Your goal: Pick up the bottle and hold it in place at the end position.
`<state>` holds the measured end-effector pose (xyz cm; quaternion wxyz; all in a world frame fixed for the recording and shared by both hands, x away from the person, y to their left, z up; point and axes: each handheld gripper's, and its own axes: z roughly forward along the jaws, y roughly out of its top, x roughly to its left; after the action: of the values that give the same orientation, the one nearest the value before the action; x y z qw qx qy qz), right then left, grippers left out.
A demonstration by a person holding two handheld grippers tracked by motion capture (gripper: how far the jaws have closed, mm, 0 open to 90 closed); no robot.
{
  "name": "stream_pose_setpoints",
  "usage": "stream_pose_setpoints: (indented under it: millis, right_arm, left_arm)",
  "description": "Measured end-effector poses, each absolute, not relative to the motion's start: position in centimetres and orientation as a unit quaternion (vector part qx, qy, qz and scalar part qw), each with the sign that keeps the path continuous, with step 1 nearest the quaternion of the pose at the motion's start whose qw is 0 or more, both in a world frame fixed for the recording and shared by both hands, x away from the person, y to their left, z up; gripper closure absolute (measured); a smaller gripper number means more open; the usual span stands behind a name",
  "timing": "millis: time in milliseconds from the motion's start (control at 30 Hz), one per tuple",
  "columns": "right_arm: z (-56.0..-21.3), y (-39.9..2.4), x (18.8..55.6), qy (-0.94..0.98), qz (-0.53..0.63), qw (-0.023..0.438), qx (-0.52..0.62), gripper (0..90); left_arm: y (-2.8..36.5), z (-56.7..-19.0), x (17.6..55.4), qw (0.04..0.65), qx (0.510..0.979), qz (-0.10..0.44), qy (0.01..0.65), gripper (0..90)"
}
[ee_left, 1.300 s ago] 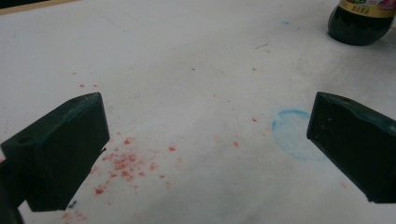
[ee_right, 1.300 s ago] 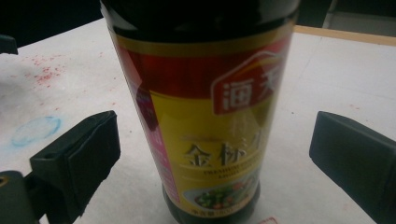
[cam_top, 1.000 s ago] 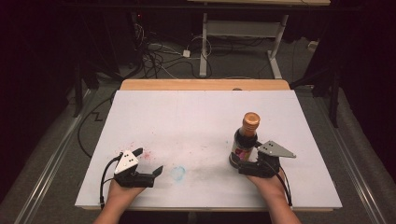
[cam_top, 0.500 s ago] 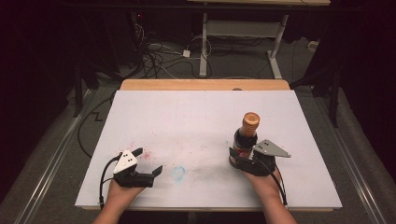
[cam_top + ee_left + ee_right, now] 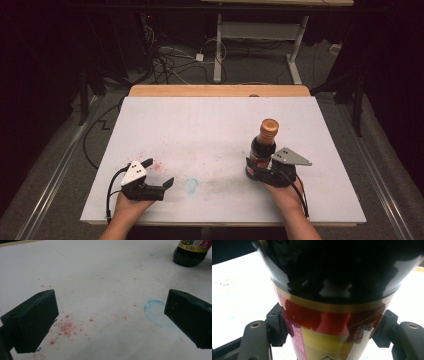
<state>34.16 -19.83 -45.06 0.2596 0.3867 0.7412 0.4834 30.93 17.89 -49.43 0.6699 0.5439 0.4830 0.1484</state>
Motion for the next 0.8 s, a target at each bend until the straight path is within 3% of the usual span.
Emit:
stream_pose_setpoints:
  millis: [800]
  right_arm:
    - [-44.0,-15.4,37.8,0.765,0.498,0.233,0.336,31.3]
  left_arm:
    - [17.9,-49.4,30.8,0.673,0.544,0.148,0.479,0.0]
